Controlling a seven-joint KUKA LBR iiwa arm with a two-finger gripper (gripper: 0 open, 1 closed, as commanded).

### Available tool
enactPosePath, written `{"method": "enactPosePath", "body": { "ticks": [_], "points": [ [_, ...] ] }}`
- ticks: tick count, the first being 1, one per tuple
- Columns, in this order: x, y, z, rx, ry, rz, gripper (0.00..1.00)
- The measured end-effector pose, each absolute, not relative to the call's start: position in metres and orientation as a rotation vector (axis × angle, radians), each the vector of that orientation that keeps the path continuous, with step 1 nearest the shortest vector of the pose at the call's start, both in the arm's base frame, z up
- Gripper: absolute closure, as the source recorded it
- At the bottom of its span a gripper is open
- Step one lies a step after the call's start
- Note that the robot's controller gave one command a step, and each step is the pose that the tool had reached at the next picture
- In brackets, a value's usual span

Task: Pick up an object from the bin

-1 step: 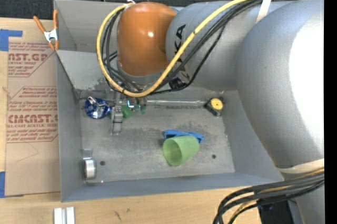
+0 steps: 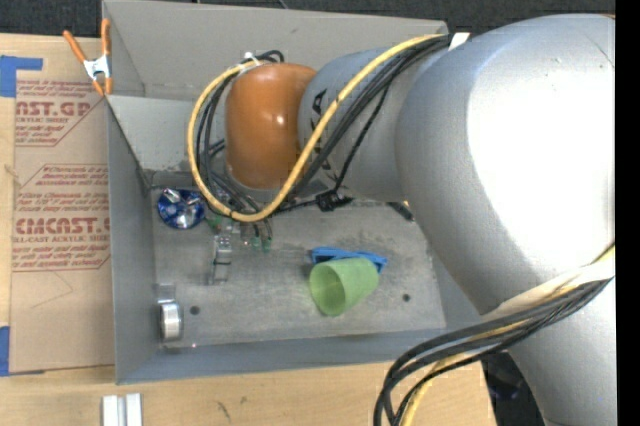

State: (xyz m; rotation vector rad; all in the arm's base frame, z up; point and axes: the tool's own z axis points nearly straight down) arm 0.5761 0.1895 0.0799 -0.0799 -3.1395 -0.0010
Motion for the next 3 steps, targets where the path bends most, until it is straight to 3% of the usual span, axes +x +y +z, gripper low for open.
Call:
{"method": "enactPosePath", "body": {
  "ticks": [1, 2, 3],
  "points": [
    [0.579, 0.191, 0.085, -0.080, -3.147, -0.006, 1.00],
    [0.577, 0.190, 0.084, -0.080, -3.142, -0.004, 0.00],
    [0.591, 0.217, 0.073, -0.237, -3.137, -0.005, 0.00]
  ]
}}
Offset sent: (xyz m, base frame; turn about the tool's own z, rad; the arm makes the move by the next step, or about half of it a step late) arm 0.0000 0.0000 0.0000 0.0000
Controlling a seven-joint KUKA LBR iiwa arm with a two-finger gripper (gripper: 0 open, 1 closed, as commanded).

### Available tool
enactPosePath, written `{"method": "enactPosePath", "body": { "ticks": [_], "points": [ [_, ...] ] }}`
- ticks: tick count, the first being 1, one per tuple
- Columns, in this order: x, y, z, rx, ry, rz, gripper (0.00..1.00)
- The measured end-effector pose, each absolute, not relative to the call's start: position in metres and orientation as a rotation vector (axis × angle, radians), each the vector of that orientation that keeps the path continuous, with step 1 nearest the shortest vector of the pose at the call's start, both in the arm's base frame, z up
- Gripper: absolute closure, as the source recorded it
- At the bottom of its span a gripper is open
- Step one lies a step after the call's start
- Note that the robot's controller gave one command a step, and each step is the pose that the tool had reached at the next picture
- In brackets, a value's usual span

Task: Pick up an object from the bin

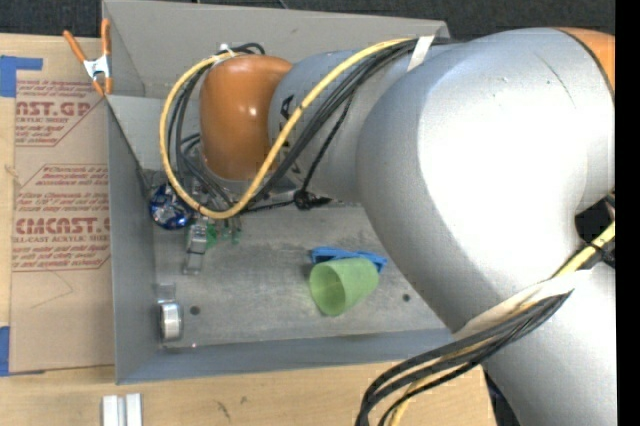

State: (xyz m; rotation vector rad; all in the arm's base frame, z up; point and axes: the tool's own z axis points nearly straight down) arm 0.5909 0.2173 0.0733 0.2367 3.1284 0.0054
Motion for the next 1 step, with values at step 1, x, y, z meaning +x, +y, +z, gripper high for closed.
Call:
{"method": "enactPosePath", "body": {
  "ticks": [1],
  "points": [
    [0.5903, 0.2162, 0.0727, 0.238, 3.131, 0.004, 1.00]
  ]
}}
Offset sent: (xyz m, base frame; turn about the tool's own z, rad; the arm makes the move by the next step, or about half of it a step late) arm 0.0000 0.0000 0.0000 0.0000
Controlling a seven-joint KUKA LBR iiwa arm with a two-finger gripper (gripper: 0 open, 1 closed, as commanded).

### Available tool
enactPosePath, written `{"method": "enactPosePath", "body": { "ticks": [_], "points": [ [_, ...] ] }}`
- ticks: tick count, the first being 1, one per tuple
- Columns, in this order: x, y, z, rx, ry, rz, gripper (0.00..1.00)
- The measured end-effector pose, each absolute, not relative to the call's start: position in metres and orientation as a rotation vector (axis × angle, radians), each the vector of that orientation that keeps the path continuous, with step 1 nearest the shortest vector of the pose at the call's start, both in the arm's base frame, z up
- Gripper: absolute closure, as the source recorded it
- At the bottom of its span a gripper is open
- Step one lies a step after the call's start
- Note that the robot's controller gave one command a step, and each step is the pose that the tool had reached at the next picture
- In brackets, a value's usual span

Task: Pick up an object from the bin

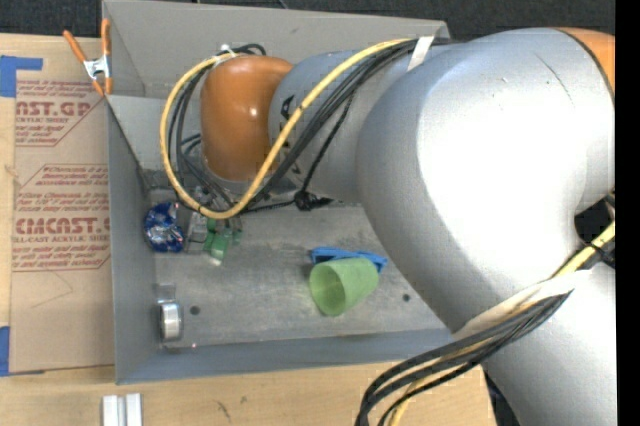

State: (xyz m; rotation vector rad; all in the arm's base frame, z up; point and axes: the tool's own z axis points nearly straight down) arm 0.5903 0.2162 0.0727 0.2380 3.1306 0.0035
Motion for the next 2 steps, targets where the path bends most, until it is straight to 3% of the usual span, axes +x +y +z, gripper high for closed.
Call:
{"method": "enactPosePath", "body": {
  "ticks": [1, 2],
  "points": [
    [0.590, 0.216, 0.073, 0.238, 3.131, 0.004, 0.00],
    [0.592, 0.245, 0.070, 0.422, 3.112, 0.004, 0.00]
  ]
}}
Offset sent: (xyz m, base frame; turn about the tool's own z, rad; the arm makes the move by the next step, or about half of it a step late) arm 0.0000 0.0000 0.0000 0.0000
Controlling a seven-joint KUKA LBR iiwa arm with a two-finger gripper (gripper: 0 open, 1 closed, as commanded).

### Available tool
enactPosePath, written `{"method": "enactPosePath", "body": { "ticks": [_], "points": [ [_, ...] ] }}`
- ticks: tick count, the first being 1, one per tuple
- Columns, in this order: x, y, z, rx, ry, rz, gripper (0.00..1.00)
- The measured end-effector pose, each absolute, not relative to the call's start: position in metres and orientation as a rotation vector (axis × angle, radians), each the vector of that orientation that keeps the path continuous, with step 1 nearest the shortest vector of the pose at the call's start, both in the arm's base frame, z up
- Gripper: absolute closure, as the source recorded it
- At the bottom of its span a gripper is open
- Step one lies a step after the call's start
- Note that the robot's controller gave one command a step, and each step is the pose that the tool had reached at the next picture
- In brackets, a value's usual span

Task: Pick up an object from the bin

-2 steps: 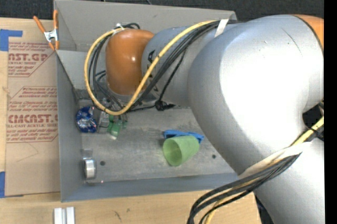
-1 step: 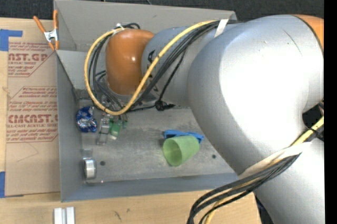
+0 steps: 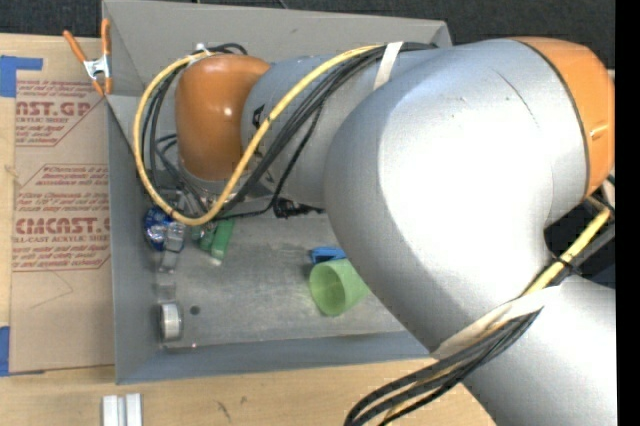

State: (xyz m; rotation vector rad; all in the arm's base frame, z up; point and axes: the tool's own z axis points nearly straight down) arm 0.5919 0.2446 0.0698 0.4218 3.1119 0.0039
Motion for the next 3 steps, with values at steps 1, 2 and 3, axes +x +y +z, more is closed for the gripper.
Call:
{"method": "enactPosePath", "body": {
  "ticks": [1, 2, 3],
  "points": [
    [0.592, 0.244, 0.070, 0.423, 3.112, 0.002, 1.00],
    [0.583, 0.238, 0.175, 0.369, 3.112, 0.009, 1.00],
    [0.587, 0.241, 0.248, 0.335, 3.115, 0.010, 1.00]
  ]
}}
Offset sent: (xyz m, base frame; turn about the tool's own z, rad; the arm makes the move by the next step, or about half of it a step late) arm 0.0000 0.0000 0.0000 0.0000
